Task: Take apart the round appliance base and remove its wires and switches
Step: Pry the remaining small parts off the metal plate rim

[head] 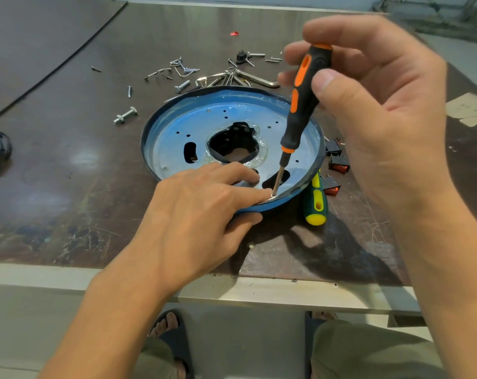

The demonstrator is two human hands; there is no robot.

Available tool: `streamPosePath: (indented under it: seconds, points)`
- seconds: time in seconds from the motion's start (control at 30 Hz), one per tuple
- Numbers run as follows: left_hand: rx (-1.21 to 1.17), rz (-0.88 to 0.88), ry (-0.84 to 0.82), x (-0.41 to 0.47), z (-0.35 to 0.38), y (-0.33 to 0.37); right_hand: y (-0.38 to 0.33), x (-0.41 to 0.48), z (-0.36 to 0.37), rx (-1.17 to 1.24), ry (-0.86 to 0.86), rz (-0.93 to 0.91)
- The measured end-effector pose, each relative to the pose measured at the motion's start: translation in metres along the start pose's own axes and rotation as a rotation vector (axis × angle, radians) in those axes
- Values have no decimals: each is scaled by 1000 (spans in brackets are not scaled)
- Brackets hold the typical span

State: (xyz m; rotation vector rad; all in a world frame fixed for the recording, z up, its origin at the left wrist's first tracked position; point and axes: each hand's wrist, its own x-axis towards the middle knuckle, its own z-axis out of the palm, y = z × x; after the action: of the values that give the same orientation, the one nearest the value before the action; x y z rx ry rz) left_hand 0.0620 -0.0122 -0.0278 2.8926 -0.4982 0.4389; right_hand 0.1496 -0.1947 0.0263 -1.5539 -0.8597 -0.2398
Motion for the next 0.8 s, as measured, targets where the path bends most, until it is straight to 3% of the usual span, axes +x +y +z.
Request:
streamPosePath:
  seconds: [0.13,0.33,0.57,0.8]
  points:
    - [9,-1,4,0,0,1,-1,3,-2,-81,19,-37]
    - [1,-3,8,0,0,0,1,0,-2,35,-2,-8]
    - [21,-3,1,0,0,2,1,3,-4,-18,-46,-28]
    - [25,-6,-6,0,-1,3,-3,0,4,0,31,9]
